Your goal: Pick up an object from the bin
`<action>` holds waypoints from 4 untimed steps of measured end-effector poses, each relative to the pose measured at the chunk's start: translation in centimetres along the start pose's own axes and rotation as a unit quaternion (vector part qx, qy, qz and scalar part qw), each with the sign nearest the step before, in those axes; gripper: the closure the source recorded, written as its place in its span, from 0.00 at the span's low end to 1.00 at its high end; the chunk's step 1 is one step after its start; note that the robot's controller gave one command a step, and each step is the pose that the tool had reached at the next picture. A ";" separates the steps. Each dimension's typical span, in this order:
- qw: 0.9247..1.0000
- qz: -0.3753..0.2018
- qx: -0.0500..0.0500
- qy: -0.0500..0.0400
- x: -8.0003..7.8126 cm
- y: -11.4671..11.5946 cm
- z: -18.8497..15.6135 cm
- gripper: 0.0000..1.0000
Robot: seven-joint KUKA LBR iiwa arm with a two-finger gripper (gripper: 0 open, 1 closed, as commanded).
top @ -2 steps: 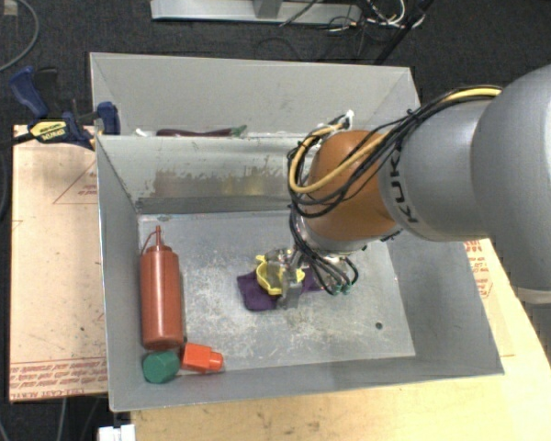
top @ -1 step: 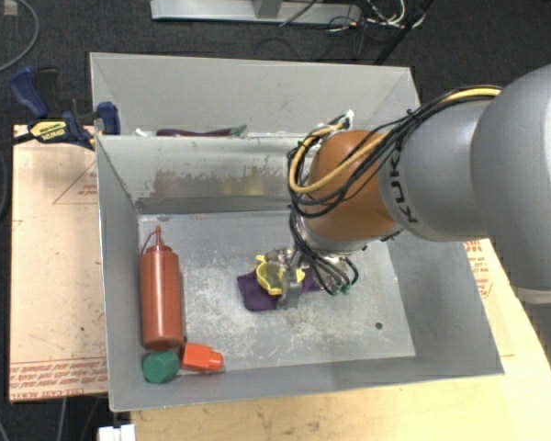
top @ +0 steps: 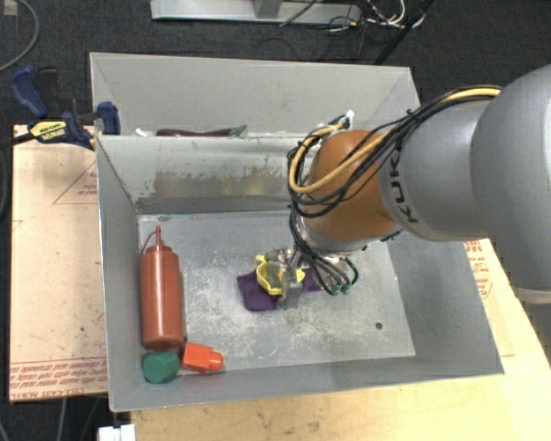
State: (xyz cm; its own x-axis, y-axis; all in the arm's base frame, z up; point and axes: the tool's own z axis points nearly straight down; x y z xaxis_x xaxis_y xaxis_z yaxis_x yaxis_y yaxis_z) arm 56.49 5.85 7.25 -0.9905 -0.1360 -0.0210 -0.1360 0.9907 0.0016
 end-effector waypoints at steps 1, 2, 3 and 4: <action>1.000 0.000 0.000 0.000 0.0 0.0 0.0 1.00; 1.000 0.000 0.000 0.000 0.0 0.0 0.0 1.00; 1.000 0.000 0.000 0.000 0.0 0.0 0.0 1.00; 1.000 0.000 0.000 0.000 0.0 0.0 0.0 1.00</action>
Offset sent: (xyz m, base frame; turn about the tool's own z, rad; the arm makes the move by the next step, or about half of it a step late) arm 0.0000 0.0000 0.0000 0.0000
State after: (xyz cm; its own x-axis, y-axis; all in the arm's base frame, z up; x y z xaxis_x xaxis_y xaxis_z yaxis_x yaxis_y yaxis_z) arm 56.49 5.84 7.25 -0.9906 -0.1353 -0.0209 -0.1354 0.9908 0.0019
